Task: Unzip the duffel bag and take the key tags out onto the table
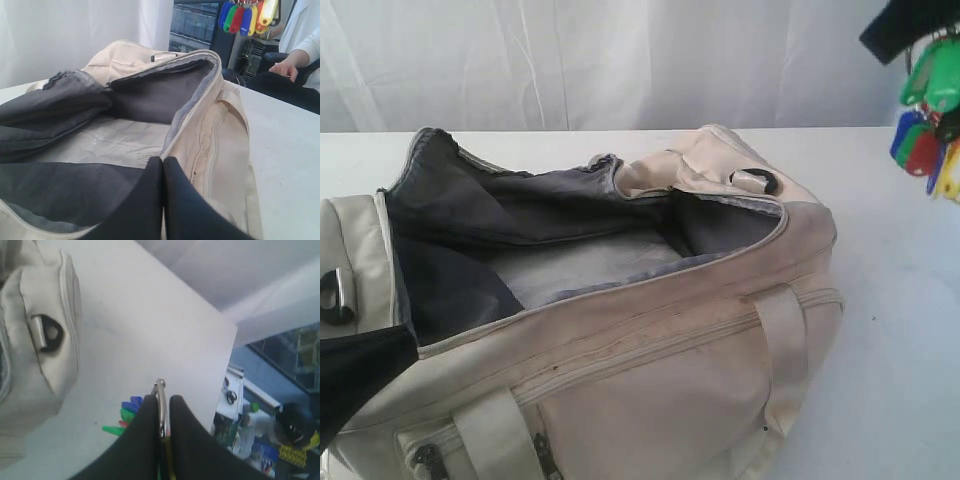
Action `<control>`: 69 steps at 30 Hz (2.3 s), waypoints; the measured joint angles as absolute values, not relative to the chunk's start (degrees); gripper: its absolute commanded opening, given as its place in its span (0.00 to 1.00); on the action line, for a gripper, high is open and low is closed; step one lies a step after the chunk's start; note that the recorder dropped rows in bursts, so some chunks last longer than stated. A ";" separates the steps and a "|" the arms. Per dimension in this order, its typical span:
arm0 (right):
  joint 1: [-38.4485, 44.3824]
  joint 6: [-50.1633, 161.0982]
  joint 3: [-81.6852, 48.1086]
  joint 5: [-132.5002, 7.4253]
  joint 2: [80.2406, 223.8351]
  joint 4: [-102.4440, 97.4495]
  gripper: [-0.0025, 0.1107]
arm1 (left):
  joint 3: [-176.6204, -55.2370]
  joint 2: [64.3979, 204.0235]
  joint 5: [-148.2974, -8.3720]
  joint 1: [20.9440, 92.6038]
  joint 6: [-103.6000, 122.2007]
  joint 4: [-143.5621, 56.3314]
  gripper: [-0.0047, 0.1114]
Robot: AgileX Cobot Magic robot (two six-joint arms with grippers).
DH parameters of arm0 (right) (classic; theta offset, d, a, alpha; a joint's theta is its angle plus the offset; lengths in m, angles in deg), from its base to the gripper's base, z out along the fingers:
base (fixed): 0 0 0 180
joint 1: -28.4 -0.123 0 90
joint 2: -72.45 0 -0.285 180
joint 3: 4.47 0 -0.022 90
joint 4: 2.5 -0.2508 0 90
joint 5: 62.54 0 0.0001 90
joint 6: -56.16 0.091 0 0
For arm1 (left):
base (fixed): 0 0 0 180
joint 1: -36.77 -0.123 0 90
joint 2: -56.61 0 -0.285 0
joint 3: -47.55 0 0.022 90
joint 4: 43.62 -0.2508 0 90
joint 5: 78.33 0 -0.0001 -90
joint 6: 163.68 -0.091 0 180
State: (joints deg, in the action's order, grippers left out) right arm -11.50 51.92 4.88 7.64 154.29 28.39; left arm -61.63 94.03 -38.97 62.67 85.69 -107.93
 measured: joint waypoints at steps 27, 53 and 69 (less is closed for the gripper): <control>-1.90 69.41 -25.07 -22.98 169.46 29.01 0.03 | -61.63 94.03 -38.87 62.67 85.59 -108.15 0.04; -1.40 72.58 -25.16 -26.37 147.69 26.74 0.57 | -61.63 94.03 -39.45 62.67 85.48 -107.42 0.04; -1.40 75.26 -36.15 -29.27 120.82 22.66 0.18 | -62.86 94.03 -34.27 62.67 64.90 -86.15 0.04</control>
